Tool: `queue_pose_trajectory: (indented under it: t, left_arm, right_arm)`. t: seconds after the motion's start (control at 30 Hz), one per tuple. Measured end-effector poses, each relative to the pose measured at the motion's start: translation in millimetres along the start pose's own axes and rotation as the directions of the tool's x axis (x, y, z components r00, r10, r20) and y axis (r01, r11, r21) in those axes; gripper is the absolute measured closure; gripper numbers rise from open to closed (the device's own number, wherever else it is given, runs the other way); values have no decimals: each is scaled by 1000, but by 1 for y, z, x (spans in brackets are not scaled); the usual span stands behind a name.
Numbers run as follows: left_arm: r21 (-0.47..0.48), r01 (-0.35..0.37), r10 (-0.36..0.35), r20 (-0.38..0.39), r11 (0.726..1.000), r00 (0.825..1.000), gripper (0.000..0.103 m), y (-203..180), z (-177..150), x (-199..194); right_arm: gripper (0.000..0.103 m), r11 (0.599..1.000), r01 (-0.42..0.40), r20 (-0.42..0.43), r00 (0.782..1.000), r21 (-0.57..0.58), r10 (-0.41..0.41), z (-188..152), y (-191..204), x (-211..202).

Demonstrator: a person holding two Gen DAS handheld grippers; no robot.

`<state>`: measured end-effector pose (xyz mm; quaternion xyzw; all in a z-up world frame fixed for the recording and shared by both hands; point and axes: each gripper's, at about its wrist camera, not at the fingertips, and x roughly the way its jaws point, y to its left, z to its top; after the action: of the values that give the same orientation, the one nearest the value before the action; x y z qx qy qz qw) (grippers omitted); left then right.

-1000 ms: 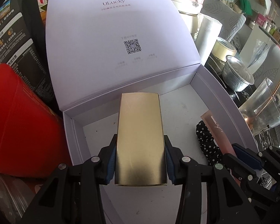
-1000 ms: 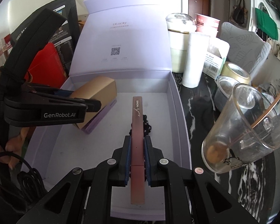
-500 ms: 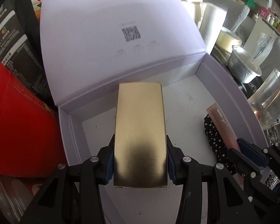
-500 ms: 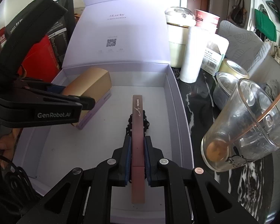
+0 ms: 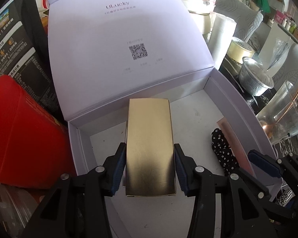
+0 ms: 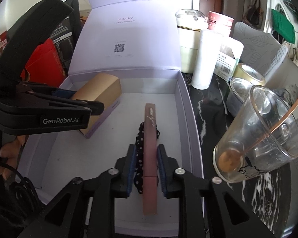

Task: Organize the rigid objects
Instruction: 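Open the left tool releasing the gold box while the right tool releases the comb in the box, then withdraw both tools from the lavender box back over the table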

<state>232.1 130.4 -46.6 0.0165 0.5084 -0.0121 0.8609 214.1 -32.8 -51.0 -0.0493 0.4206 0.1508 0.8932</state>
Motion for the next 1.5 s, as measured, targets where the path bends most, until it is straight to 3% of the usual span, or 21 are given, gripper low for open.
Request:
queue_pose_trajectory:
  t: [0.43,0.93,1.37,1.5]
  left_arm:
    - [-3,-13,13,-10,1000,1000,57,-4,-2,-14]
    - [-21,-19,22,145,1000,989,57,-19,-5,-79]
    - [-36,-50,57,248,998,967,57,-12,-41,-145]
    - [-29,-67,72,274,997,959,57,-17,-52,-164]
  right_arm:
    - [75,1000,6,32,999,15,-7,2,-4,-15]
    - [75,1000,25,122,992,4,-25,12,1,-67]
    - [75,997,66,177,981,43,-73,6,2,-119]
    - [67,995,88,195,976,45,-95,0,6,-134]
